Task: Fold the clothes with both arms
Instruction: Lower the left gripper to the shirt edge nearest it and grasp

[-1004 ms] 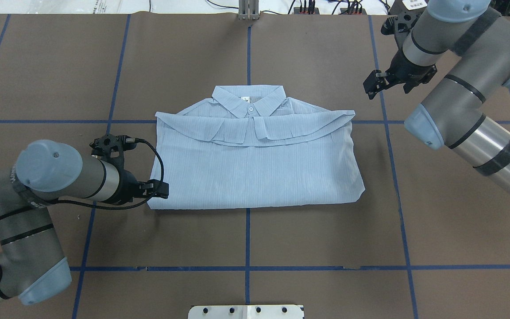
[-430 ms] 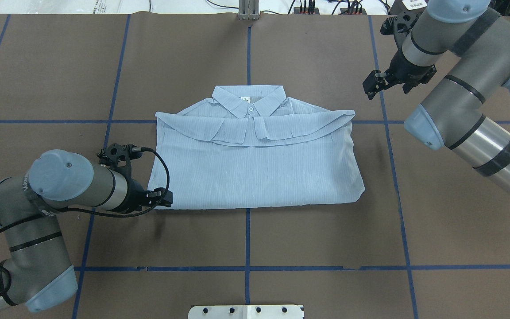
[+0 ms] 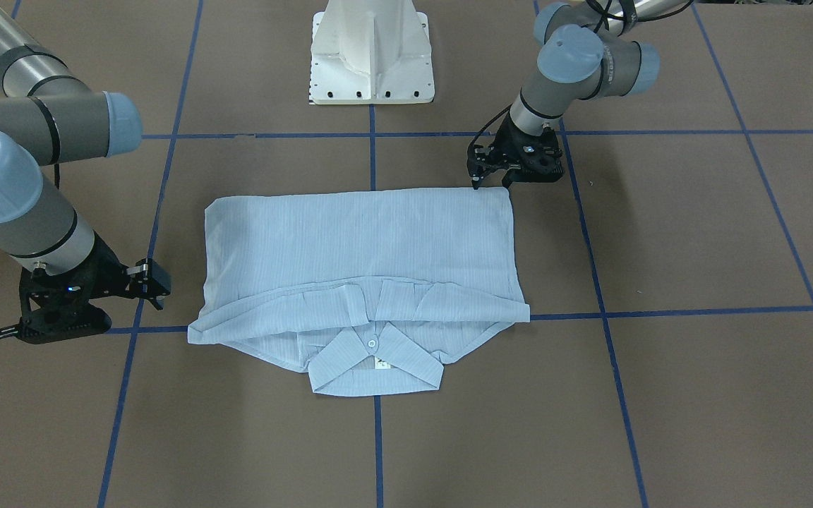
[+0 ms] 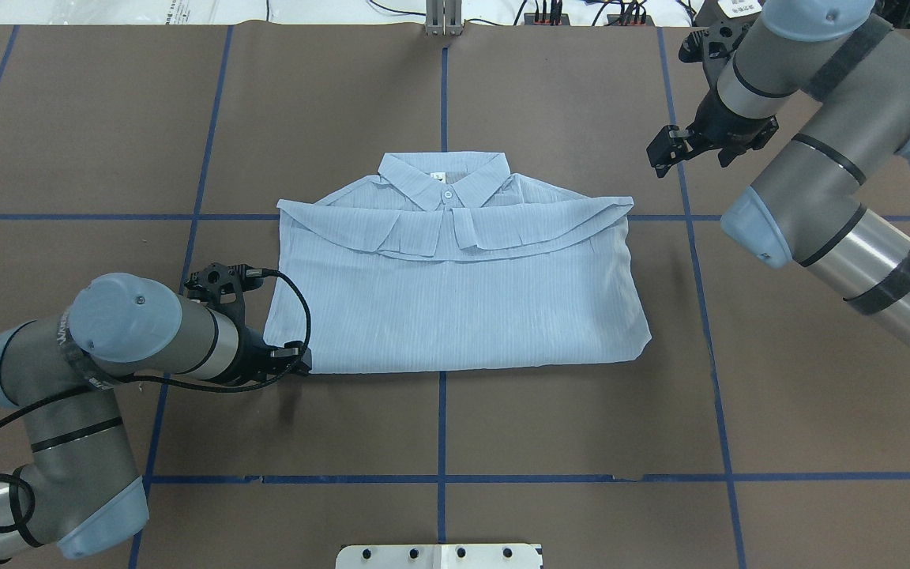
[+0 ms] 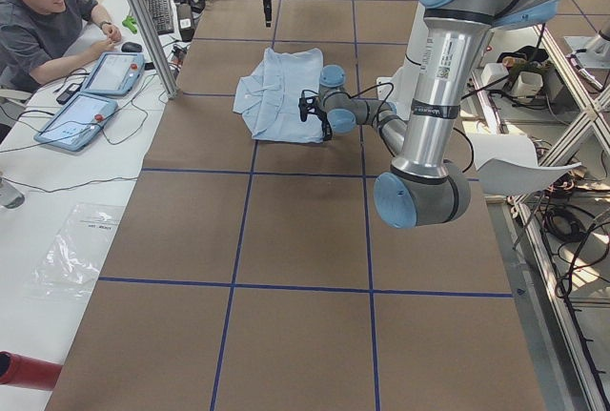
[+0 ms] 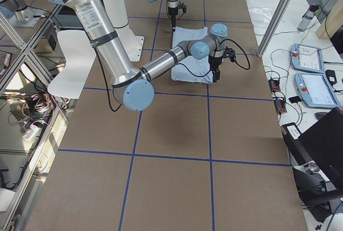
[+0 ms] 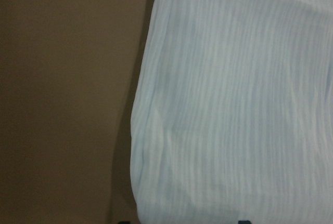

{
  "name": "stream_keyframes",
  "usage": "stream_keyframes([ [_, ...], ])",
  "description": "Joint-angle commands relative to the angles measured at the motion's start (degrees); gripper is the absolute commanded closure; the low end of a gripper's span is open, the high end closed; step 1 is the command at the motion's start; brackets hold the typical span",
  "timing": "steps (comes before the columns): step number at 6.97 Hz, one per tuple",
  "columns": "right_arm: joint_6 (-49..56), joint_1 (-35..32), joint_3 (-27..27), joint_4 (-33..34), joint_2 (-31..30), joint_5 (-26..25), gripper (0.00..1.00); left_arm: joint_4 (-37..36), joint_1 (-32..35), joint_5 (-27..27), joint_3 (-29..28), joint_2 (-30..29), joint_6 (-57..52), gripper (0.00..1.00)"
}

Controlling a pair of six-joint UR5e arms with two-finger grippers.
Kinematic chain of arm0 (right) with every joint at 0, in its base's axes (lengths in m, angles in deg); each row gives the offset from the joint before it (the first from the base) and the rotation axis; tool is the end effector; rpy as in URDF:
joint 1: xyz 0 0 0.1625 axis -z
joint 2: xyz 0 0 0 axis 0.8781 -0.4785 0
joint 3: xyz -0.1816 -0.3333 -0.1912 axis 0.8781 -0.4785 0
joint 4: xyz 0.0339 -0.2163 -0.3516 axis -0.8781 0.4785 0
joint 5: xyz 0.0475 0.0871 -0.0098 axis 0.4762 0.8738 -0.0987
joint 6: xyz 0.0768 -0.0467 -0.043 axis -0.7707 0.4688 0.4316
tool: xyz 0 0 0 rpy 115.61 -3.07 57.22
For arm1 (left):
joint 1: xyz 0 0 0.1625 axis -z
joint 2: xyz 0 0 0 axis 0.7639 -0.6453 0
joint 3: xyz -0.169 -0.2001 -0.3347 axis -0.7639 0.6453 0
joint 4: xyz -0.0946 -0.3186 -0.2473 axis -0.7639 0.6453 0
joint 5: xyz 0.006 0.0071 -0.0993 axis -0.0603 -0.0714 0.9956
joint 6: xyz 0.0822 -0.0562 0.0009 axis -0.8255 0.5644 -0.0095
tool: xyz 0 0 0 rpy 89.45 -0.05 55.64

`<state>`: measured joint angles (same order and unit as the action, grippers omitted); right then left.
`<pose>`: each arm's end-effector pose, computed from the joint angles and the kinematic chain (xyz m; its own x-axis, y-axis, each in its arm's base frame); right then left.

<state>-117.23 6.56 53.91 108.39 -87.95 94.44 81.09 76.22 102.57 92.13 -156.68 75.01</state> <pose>-0.3208 -0.6004 0.3613 0.7367 -0.1546 0.6583 0.0578 0.9843 0.1665 0.4773 -0.3508 0.3526 0.5444 -0.0918 -0.8338 0.1010 0.9939 -0.0435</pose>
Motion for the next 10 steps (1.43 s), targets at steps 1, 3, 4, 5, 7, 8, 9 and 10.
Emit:
stream_keyframes([
  [1, 0.0, 0.0, 0.0, 0.0, 0.0, 0.0, 0.00, -0.3, 0.4, -0.9, -0.1, 0.0, 0.0, 0.41],
  [3, -0.1, 0.0, 0.2, 0.0, 0.0, 0.0, 0.00, -1.7, 0.7, -2.9, -0.2, 0.0, 0.0, 0.41],
  [4, -0.1, 0.0, 0.2, 0.0, 0.0, 0.0, 0.00, -2.0, 0.8, -3.1, -0.2, 0.0, -0.1, 0.41],
  [5, -0.1, 0.0, 0.3, 0.0, 0.1, 0.0, 0.00, -2.0, 0.8, -3.3, -0.2, -0.1, -0.1, 0.42],
  [7, -0.1, 0.0, 0.3, 0.0, 0.1, 0.0, 0.00, -2.0, 0.3, -3.3, -0.6, -1.5, 0.1, 0.64],
  [8, -0.1, 0.1, 0.3, 0.0, 0.0, 0.0, 0.00, -2.0, 0.1, -3.2, -0.6, -1.8, 0.1, 0.88],
  [9, -0.1, 0.1, 0.2, 0.0, 0.0, 0.0, 0.00, -2.0, 0.2, -3.2, -0.4, -1.7, 0.0, 1.00],
  [10, -0.2, 0.1, 0.3, 0.0, 0.0, 0.0, 0.00, -2.1, 1.0, -3.2, 0.3, -1.2, -0.7, 1.00],
])
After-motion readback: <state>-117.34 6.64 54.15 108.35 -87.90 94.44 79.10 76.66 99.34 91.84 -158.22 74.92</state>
